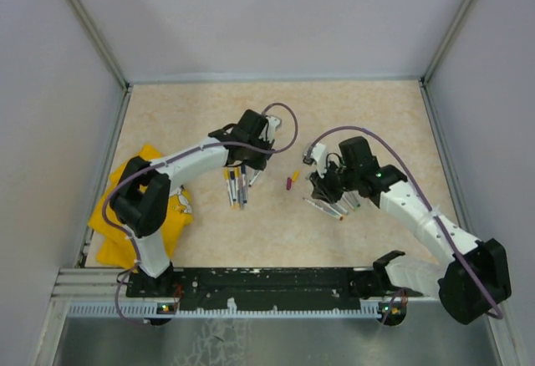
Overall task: Open the pen caps
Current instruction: Pick up the pen from the center of the board.
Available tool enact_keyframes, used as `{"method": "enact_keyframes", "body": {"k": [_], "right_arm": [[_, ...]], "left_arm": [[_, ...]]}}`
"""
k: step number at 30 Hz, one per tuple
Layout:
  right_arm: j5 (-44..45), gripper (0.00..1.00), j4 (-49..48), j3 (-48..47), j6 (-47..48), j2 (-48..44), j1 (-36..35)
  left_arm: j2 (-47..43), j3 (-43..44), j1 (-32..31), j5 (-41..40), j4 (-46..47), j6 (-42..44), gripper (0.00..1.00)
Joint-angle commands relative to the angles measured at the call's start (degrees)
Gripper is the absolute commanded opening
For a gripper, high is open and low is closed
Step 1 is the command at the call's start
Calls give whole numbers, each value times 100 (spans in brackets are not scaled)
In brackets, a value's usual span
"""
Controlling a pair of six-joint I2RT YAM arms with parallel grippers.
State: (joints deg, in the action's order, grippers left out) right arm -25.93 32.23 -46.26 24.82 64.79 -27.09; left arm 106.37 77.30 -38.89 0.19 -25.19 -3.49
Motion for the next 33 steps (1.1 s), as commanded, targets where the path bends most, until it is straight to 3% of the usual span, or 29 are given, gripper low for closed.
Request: {"method": "enact_keyframes", "body": {"k": [1, 11, 16, 22, 26, 33], "right_arm": [[-797, 26, -332, -328, -308, -420, 107], [-1604, 26, -578, -775, -601, -1068, 125], [-2420, 31, -1257, -142, -798, -1237, 197], [-2701, 43, -1855, 489, -1083, -1414, 403], [-2763, 43, -1964, 540, -1235, -1349, 441], [-2809, 45, -2260, 679, -1463, -1233, 449]], "left_arm": [[-585, -425, -13, 380, 676, -294, 0], [-2238, -1946, -13, 940, 2136, -778, 0], [-3038, -2810, -13, 1328, 3085, -1136, 0], [-3491, -3562, -13, 2062, 4146, -1667, 0], [-3783, -4160, -13, 2211, 5124, -2121, 0], [-4231, -4789, -18, 2135, 6064, -2510, 0]]}}
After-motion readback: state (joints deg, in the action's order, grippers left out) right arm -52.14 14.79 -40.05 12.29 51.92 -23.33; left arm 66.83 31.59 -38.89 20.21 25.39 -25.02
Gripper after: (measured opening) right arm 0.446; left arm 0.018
